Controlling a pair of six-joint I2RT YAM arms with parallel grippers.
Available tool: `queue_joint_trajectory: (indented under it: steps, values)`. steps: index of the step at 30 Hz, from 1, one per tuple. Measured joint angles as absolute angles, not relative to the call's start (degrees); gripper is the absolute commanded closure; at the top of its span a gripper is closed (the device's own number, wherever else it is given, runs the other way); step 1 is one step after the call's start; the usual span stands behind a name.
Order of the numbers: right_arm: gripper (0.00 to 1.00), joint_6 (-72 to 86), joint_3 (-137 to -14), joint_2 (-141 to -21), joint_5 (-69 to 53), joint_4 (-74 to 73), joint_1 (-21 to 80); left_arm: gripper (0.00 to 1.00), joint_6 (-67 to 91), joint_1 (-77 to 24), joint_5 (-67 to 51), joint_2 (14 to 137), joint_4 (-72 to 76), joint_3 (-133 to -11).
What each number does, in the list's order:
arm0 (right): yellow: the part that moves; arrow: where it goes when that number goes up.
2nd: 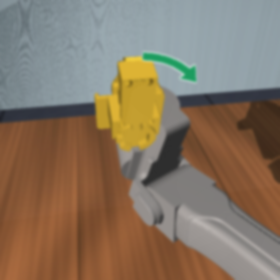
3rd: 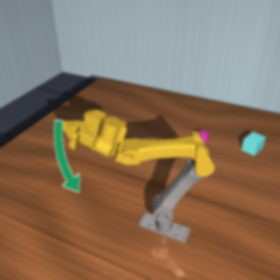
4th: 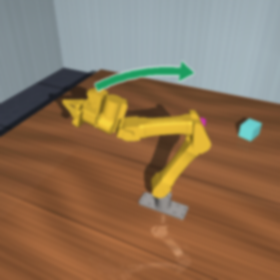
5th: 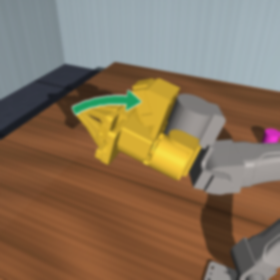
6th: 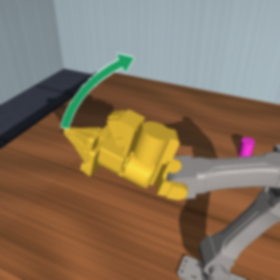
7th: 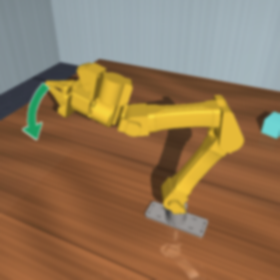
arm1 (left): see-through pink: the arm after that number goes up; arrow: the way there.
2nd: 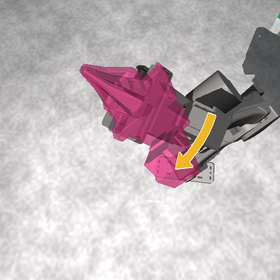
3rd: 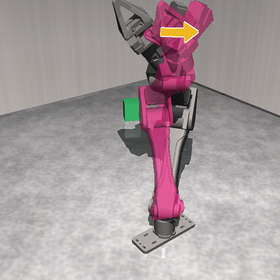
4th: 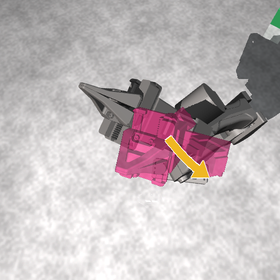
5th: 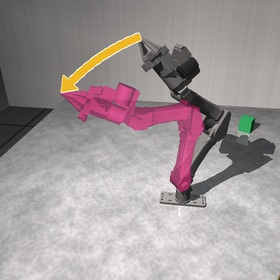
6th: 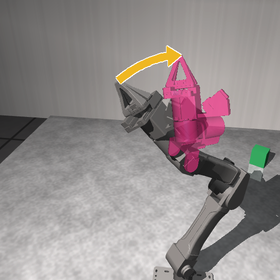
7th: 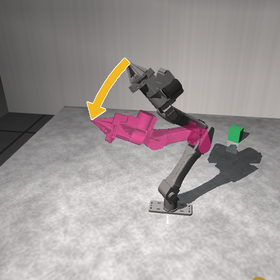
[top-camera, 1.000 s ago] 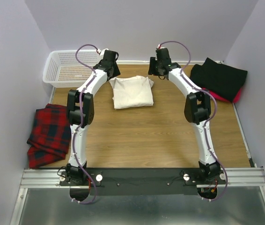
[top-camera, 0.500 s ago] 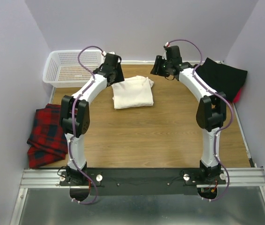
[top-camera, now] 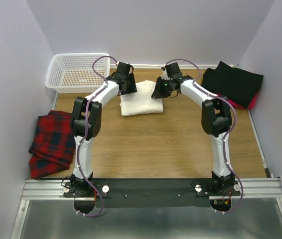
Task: Fold and stack the t-shirts
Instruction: Smooth out wrinkles on the folded tshirt
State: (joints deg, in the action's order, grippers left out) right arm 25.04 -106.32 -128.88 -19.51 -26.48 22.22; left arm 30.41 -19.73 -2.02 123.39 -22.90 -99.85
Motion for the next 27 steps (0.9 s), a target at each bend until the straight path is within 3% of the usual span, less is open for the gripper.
queue_joint_trajectory:
  steps: [12, 27]
  values:
    - [0.69, 25.7, -104.2, -132.9, -20.1, -25.1, 22.3, 0.47, 32.9, -18.8, 10.5, 128.3, -27.7, -107.9]
    - [0.69, 25.7, -102.4, -132.3, -20.1, -22.6, 22.3, 0.46, 34.1, -17.6, 15.5, 140.2, -35.9, -121.4]
